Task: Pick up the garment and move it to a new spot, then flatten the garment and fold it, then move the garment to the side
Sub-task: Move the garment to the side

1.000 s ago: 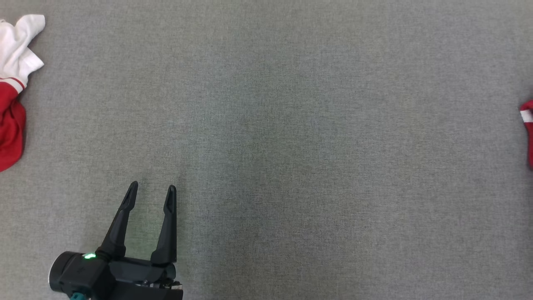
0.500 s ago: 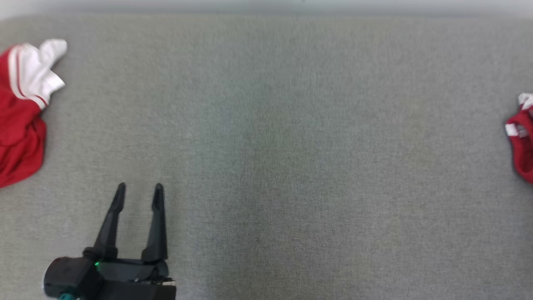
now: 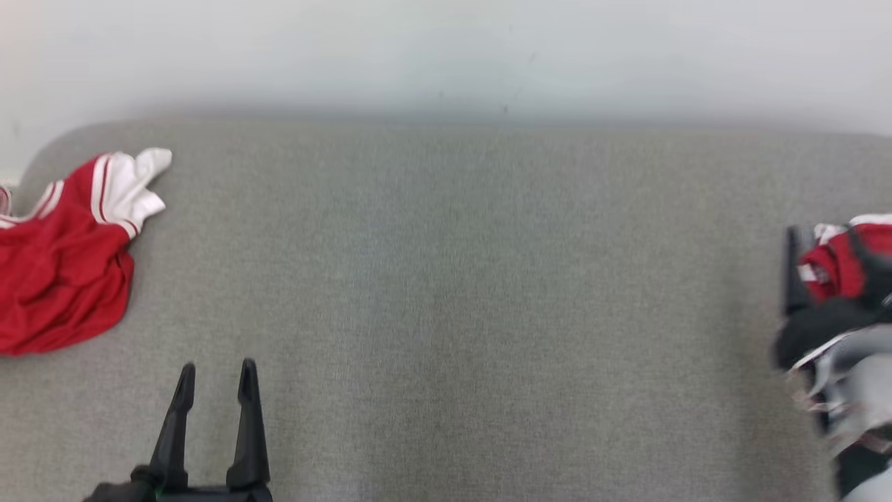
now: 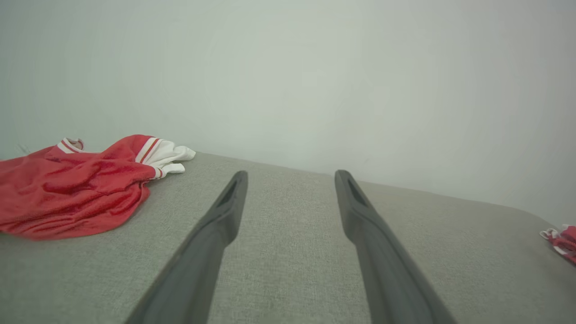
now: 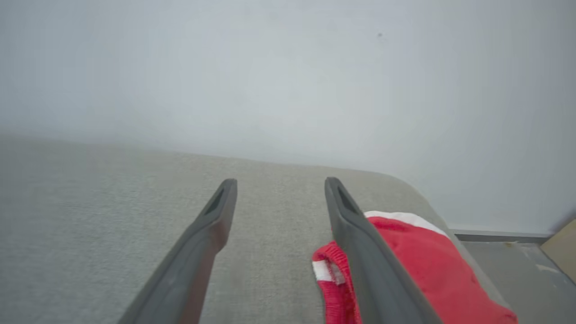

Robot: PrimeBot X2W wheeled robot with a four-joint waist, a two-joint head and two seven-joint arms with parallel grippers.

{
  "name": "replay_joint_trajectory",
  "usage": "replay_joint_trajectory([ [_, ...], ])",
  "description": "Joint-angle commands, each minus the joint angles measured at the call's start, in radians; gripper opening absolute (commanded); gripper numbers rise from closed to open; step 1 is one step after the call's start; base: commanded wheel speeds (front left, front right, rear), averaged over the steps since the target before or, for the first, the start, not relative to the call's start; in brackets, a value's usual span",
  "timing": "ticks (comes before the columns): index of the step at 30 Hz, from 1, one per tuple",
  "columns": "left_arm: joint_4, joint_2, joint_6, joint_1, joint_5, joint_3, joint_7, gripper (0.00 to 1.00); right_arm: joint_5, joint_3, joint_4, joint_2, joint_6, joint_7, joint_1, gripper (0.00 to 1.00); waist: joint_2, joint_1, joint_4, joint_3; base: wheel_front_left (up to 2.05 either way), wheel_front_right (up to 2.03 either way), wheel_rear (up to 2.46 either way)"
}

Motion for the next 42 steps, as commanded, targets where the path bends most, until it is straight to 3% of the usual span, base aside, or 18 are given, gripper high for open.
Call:
replay_joint_trajectory([
  [1, 0.000, -0.004, 0.008, 0.027, -0.004, 0.005, -0.004, 1.00, 0.025, -0.006, -0.083, 0.056, -0.003, -0.005, 0.067, 1.00, 0.0001, 0.0002, -0.008, -0.076, 0.00, 0.00, 0.00],
  [5, -0.006, -0.004, 0.024, 0.065, -0.015, 0.001, -0.003, 1.00, 0.057, -0.041, -0.349, 0.194, -0.003, -0.004, 0.271, 1.00, 0.0001, 0.0002, -0.015, -0.120, 0.00, 0.00, 0.00],
  [8, -0.012, -0.004, 0.037, 0.081, -0.021, -0.008, -0.004, 1.00, 0.060, -0.037, -0.518, 0.262, -0.003, 0.048, 0.381, 1.00, 0.0001, 0.0002, -0.021, -0.137, 0.00, 0.00, 0.00],
  [16, -0.013, -0.004, 0.050, 0.096, 0.027, -0.018, -0.003, 1.00, 0.152, 0.027, -0.785, 0.305, -0.003, 0.174, 0.576, 1.00, 0.0001, 0.0002, -0.038, -0.155, 0.00, 0.00, 0.00],
  [27, 0.065, -0.004, 0.044, 0.134, 0.039, -0.027, -0.003, 1.00, 0.239, 0.135, -0.771, 0.304, -0.003, 0.184, 0.682, 1.00, 0.0001, 0.0002, -0.052, -0.183, 0.00, 0.00, 0.00],
  [42, 0.110, -0.004, 0.039, 0.126, 0.050, -0.015, -0.003, 1.00, 0.233, 0.141, -0.726, 0.304, -0.003, 0.178, 0.659, 1.00, 0.0001, 0.0002, -0.054, -0.188, 0.00, 0.00, 0.00],
])
